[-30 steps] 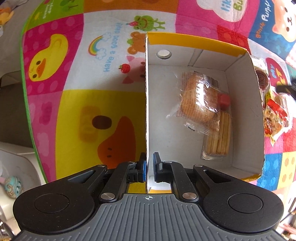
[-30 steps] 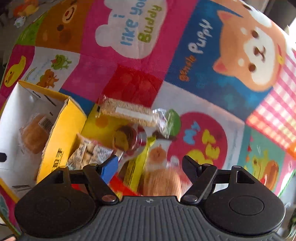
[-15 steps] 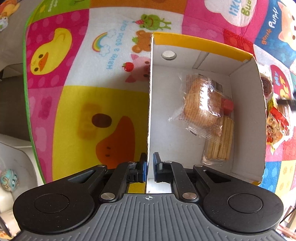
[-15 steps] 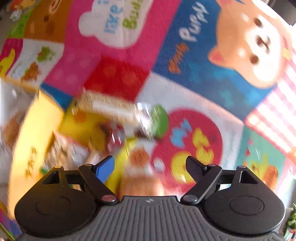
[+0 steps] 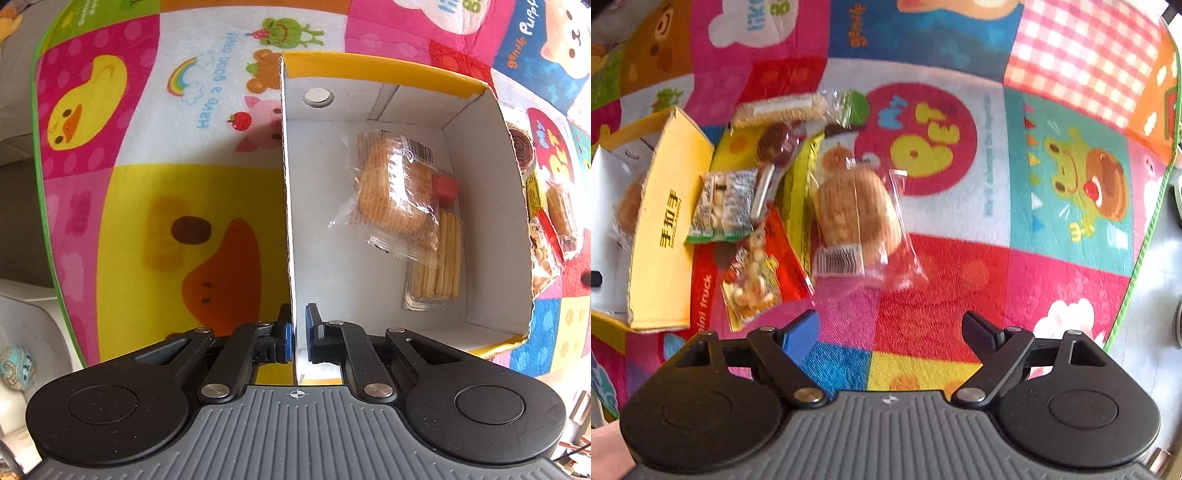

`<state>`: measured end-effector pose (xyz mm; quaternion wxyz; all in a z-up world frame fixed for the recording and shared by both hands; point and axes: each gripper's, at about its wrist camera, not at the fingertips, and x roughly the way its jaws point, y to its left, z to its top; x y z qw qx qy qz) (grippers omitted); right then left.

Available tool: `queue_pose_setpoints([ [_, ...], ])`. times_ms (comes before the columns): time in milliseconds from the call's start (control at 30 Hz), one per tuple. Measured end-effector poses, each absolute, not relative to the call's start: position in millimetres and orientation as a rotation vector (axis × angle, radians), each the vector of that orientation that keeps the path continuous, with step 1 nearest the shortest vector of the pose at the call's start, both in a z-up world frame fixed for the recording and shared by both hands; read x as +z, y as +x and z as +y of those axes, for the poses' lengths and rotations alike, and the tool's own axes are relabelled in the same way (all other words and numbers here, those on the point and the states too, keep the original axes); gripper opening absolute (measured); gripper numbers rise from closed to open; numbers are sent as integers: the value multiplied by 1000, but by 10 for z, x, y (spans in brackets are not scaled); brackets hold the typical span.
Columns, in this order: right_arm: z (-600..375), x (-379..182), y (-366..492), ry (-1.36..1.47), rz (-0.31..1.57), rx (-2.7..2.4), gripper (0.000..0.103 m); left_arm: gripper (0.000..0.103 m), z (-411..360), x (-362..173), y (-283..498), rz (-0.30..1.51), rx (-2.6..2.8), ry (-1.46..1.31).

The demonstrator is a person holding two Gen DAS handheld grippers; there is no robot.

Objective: Organize objects
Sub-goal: 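Grasp the second bagged bread bun with the right gripper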

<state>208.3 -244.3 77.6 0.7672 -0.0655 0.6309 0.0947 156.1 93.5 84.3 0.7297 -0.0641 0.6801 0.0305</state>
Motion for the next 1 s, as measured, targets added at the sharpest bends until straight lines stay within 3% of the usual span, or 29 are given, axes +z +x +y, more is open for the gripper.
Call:
queue_pose_setpoints([
  [333, -2104, 455, 2684, -187, 1367, 247, 76, 9, 889, 951, 1909, 1432, 70, -197],
  [633, -1975, 481, 2727, -195, 1376, 284, 55, 9, 767, 767, 1770, 1521, 38, -132],
  [1000, -2310, 718, 2063, -11, 1403, 200, 54, 7, 610, 739, 1509, 1474, -65, 22],
])
